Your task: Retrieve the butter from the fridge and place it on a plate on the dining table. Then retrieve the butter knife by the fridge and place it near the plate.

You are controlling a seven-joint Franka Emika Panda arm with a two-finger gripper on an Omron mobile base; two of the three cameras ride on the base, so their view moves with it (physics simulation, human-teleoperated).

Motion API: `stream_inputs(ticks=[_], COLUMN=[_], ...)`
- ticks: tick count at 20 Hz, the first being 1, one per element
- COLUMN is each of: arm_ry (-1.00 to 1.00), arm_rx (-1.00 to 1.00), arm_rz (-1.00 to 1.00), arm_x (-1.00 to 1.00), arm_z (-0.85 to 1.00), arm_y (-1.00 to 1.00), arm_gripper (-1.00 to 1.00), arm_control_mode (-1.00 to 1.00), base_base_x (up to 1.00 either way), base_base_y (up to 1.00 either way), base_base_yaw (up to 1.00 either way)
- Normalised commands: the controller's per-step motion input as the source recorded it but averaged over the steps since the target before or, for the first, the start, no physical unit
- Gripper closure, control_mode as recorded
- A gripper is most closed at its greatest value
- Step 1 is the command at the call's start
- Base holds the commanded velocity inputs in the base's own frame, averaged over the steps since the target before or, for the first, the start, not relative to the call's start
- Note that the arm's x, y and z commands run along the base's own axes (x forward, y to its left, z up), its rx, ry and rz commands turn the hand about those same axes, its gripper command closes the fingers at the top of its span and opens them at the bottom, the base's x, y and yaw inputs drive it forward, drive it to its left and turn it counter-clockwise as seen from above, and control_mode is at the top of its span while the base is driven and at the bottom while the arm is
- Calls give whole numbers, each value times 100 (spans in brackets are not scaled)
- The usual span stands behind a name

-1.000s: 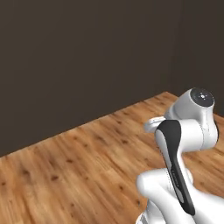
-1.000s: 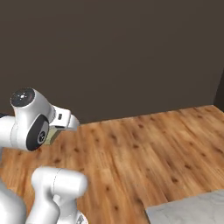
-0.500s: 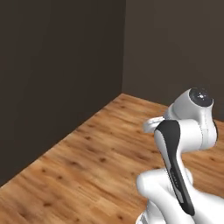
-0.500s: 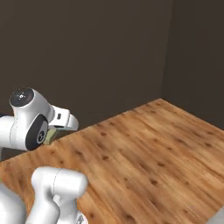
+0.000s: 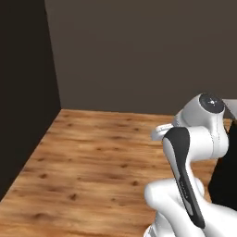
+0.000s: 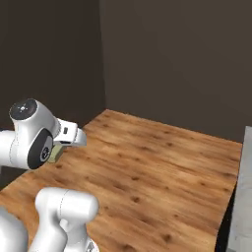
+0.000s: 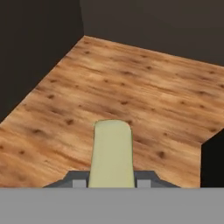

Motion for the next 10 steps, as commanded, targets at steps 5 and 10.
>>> stream_inputs(ticks=[5,10], arm_ry=[0,0], arm_rx=[0,0], arm_rz=[0,0], arm_x=[0,0], arm_z=[0,0], arm_y=[0,0], arm_gripper=[100,100], arm_control_mode=[100,100], base_base_x=[57,95], base_base_y=[36,63], base_base_yaw=[-77,-66])
